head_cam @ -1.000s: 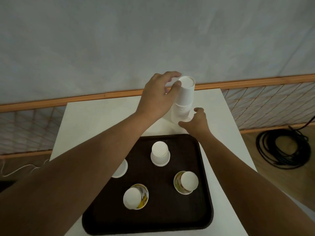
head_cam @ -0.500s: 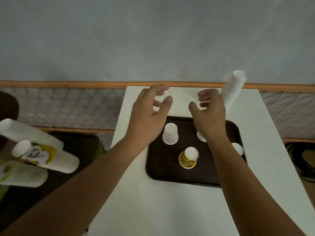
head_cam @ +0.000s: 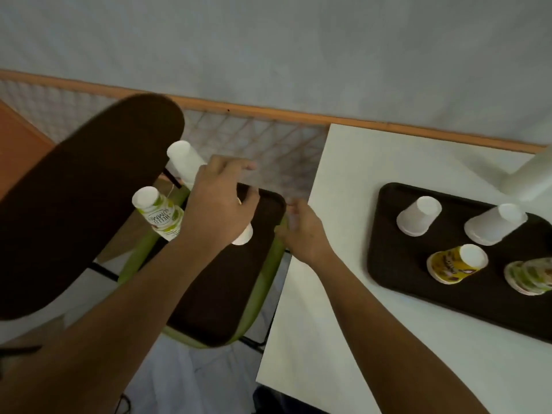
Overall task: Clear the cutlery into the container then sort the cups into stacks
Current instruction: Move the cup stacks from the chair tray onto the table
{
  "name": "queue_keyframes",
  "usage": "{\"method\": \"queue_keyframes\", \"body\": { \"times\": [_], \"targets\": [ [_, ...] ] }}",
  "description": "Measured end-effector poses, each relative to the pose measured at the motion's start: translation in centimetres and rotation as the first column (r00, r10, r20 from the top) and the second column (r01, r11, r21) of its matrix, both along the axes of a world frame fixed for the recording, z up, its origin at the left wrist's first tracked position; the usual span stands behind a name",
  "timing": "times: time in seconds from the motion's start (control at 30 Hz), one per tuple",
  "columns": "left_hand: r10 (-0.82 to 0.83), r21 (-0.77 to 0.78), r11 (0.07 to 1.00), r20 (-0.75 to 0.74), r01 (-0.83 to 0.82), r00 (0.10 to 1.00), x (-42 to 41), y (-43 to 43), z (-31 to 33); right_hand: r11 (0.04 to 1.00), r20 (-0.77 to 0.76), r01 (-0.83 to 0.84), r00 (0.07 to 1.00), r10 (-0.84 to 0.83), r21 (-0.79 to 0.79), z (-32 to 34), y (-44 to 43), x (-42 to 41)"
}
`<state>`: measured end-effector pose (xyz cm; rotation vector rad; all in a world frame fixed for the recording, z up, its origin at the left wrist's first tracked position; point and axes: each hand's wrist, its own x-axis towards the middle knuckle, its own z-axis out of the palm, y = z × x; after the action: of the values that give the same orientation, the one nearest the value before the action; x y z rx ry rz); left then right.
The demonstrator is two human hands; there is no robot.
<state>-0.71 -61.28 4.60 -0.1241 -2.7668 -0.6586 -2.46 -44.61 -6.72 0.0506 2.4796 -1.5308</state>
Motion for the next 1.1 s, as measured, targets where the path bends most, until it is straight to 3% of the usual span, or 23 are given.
{"method": "queue_keyframes", "body": {
  "times": [0.17, 0.33, 0.63, 0.87, 1.1],
  "targets": [
    [0.096, -0.146, 0.985, -0.001, -0.095, 0.995, -0.6, -5.3, -2.1, 0.99, 0.127, -0.127, 0.985, 0.119, 0.057, -4.7, -5.9, -0.5],
    [0.046, -0.197, 0.98, 0.025, -0.04, 0.999, -1.4, -7.7, -4.2, 0.979, 0.073, -0.17, 0.984, 0.162, 0.116, -8.1, -9.9, -1.6],
    [0.01, -0.087, 0.996, -0.008, -0.01, 1.0, -1.3, -8.6, -5.1, 0.986, -0.043, -0.018, 0.999, 0.026, 0.168, -10.3, -12.6, -2.7],
    [-0.005, -0.054, 0.999, -0.014, 0.004, 1.0, -1.3, -8.6, -5.0, 0.994, -0.105, 0.027, 0.994, -0.015, 0.107, -10.9, -12.6, -2.5],
    [-0.039, 0.026, 0.999, -0.11, 0.042, 0.993, -1.7, -7.0, -2.4, 0.994, -0.134, 0.095, 0.986, -0.101, -0.057, -8.7, -11.6, -2.1]
  ]
}}
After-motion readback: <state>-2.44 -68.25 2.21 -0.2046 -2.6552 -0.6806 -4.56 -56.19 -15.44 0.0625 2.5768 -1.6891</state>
